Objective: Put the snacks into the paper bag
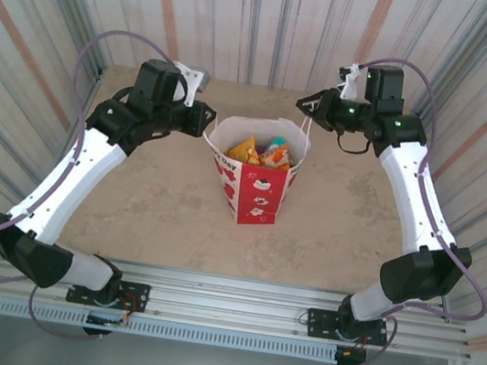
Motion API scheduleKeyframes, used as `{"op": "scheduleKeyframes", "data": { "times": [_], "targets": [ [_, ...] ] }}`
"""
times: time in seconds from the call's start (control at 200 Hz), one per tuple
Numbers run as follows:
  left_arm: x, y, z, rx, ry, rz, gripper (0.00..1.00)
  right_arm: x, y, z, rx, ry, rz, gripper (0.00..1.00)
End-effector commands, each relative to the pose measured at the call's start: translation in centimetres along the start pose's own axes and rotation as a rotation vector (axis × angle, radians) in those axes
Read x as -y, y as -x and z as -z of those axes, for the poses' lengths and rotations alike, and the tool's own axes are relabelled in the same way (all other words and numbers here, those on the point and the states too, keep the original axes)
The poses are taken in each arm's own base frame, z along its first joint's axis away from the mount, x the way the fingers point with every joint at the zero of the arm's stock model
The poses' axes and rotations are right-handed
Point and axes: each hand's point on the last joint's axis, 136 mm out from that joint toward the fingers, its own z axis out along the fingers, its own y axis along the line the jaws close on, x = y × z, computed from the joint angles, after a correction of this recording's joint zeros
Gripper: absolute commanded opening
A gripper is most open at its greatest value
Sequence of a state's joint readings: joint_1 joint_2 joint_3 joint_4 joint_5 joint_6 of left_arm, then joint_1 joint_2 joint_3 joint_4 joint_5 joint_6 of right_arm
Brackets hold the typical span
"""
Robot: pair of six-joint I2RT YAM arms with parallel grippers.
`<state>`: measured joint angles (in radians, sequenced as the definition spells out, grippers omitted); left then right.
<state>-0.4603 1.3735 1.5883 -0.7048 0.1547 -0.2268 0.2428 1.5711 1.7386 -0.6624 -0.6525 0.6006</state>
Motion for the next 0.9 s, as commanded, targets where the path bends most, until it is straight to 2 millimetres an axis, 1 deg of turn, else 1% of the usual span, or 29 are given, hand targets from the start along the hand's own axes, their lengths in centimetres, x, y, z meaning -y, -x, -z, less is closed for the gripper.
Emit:
{"op": "scheduleKeyframes", "data": {
  "times": [0.0, 0.035, 0.11, 0.2, 0.24, 0.276, 0.321, 0.336, 0.341, 0.346, 0.356, 0.361, 0.366, 0.371, 0.381, 0.401, 0.471, 0.531, 0.571, 0.581, 0.591, 0.611, 0.651, 0.681, 0.731, 0.736, 0.792, 0.897],
  "targets": [
    [0.4, 2.1, 0.9, 0.049, 0.007, -0.039, 0.46, 0.2, 0.4, 1.9, 0.046, -0.071, 0.046, 0.46],
    [0.2, 2.3, 1.2, 0.052, 0.022, -0.052, 0.49, 0.4, 0.4, 2.5, 0.061, -0.096, 0.058, 0.51],
    [-0.8, 2.4, 1.9, 0.059, 0.065, -0.066, 0.53, 1.4, 0.3, 3.8, 0.089, -0.148, 0.079, 0.57],
    [-2.8, 2.4, 3.2, 0.081, 0.103, -0.026, 0.61, 3.0, 0.3, 5.5, 0.132, -0.209, 0.096, 0.61],
    [-4.0, 2.0, 3.8, 0.089, 0.125, 0.000, 0.64, 3.8, 0.2, 6.3, 0.152, -0.238, 0.097, 0.63],
    [-4.9, 1.7, 4.5, 0.100, 0.148, 0.014, 0.69, 4.6, 0.1, 7.0, 0.167, -0.261, 0.099, 0.67],
    [-6.2, 1.2, 5.4, 0.116, 0.187, 0.031, 0.80, 5.7, 0.0, 7.7, 0.186, -0.292, 0.105, 0.73],
    [-6.6, 1.1, 5.8, 0.124, 0.201, 0.035, 0.87, 6.2, -0.1, 8.0, 0.195, -0.306, 0.107, 0.77],
    [-6.8, 0.9, 5.9, 0.124, 0.207, 0.037, 0.93, 6.4, -0.1, 8.0, 0.197, -0.312, 0.107, 0.78],
    [-7.0, 0.8, 5.9, 0.125, 0.211, 0.039, 0.96, 6.6, -0.2, 8.1, 0.200, -0.318, 0.107, 0.80],
    [-7.3, 0.7, 6.1, 0.129, 0.219, 0.042, 0.98, 6.9, -0.2, 8.3, 0.206, -0.326, 0.109, 0.84],
    [-7.5, 0.6, 6.2, 0.131, 0.225, 0.044, 0.98, 7.1, -0.3, 8.3, 0.207, -0.330, 0.110, 0.87],
    [-7.7, 0.5, 6.3, 0.133, 0.231, 0.046, 0.98, 7.3, -0.3, 8.4, 0.209, -0.336, 0.110, 0.94],
    [-7.9, 0.4, 6.3, 0.133, 0.237, 0.047, 0.99, 7.5, -0.4, 8.5, 0.210, -0.341, 0.110, 0.97],
    [-8.2, 0.3, 6.6, 0.139, 0.246, 0.050, 0.99, 7.8, -0.4, 8.6, 0.216, -0.349, 0.114, 1.00],
    [-8.7, 0.0, 7.0, 0.153, 0.262, 0.051, 0.99, 8.4, -0.6, 8.8, 0.225, -0.364, 0.120, 0.99],
    [-11.6, -1.6, 7.8, 0.190, 0.347, 0.070, 0.99, 11.1, -1.4, 9.2, 0.257, -0.403, 0.142, 0.99],
    [-14.8, -3.4, 8.1, 0.234, 0.445, 0.072, 0.99, 13.1, -2.1, 9.1, 0.290, -0.404, 0.156, 0.99],
    [-17.0, -5.0, 8.0, 0.262, 0.507, 0.082, 0.99, 14.6, -2.6, 8.9, 0.319, -0.409, 0.157, 0.99],
    [-17.4, -5.0, 8.2, 0.280, 0.519, 0.081, 0.99, 14.9, -2.5, 8.9, 0.332, -0.408, 0.161, 0.99],
    [-18.0, -5.7, 7.9, 0.278, 0.531, 0.085, 0.99, 15.3, -2.8, 8.8, 0.335, -0.410, 0.160, 0.99],
    [-18.8, -6.2, 8.0, 0.299, 0.554, 0.086, 0.99, 15.9, -2.9, 8.8, 0.353, -0.410, 0.169, 0.99],
    [-20.5, -8.0, 7.4, 0.322, 0.591, 0.096, 0.99, 17.3, -3.4, 8.4, 0.374, -0.415, 0.187, 0.99],
    [-21.4, -9.1, 7.0, 0.344, 0.601, 0.097, 0.99, 18.2, -3.8, 8.1, 0.391, -0.422, 0.205, 0.99],
    [-22.3, -10.8, 5.8, 0.360, 0.601, 0.083, 0.99, 20.3, -4.6, 7.8, 0.407, -0.460, 0.218, 0.99],
    [-22.3, -10.8, 5.8, 0.366, 0.602, 0.080, 0.99, 20.4, -4.6, 7.7, 0.410, -0.463, 0.220, 0.99],
    [-23.0, -12.9, 4.4, 0.351, 0.603, 0.083, 0.99, 22.7, -5.6, 7.4, 0.411, -0.506, 0.217, 0.99],
    [-24.2, -15.7, 1.8, 0.344, 0.589, 0.096, 0.99, 26.4, -7.2, 6.5, 0.404, -0.572, 0.236, 0.99]
  ]
}}
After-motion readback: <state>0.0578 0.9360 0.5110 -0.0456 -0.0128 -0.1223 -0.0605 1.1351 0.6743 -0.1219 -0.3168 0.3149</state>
